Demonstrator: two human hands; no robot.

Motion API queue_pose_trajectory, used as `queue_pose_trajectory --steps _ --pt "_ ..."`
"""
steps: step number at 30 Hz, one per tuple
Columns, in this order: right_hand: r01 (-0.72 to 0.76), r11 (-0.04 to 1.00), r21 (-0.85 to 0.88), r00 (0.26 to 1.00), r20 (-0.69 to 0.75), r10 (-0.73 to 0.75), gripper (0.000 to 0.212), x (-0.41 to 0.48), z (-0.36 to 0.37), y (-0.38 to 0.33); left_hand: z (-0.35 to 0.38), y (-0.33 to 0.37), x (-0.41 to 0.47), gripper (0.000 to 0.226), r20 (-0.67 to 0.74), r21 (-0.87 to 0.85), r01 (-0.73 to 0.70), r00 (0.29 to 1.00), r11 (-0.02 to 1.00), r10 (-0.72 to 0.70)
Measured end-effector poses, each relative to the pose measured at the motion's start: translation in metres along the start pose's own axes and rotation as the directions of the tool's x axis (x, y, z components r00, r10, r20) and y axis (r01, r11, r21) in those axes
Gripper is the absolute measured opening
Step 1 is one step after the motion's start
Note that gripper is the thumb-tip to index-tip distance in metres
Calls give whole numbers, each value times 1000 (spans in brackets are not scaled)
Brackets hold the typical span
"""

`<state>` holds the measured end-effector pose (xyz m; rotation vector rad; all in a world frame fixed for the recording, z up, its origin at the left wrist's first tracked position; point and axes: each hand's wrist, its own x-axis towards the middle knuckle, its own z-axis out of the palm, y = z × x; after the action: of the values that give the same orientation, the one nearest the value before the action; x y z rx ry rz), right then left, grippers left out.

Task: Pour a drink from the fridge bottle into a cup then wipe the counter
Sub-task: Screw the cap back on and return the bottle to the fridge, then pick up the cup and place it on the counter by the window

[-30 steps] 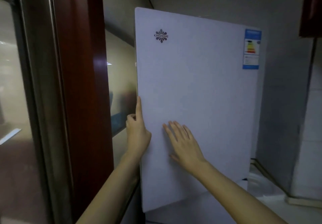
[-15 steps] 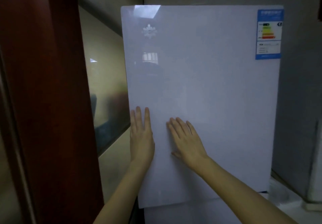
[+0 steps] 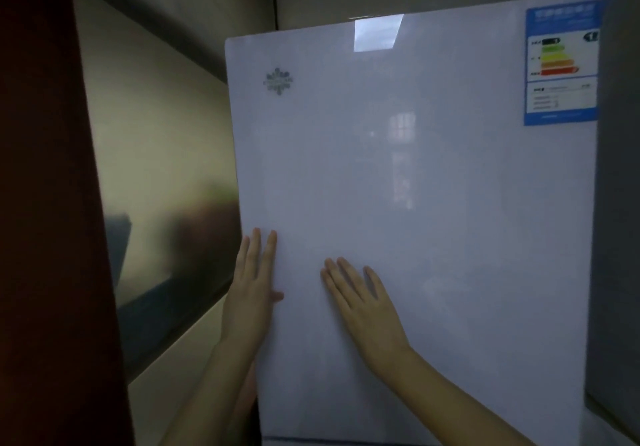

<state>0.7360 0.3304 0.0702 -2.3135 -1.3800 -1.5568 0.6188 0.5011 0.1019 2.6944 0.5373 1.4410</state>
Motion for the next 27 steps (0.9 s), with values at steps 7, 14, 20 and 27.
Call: queue_pose_trajectory --steps 7,14,20,27 --pt "-60 997 47 998 19 60 69 -1 -10 -5 -3 -6 -3 107 50 59 -16 999 998 13" --pt "-164 984 69 972 184 149 101 -21 -50 -15 -23 1 -30 93 26 197 -18 1000 980 13" --pt "-235 968 83 938 282 204 104 -61 -79 -28 -38 37 -54 66 -10 59 -129 991 990 130" --pt "-378 925 -50 864 340 371 107 -132 -137 -9 -45 104 -94 64 69 -95 -306 947 947 313"
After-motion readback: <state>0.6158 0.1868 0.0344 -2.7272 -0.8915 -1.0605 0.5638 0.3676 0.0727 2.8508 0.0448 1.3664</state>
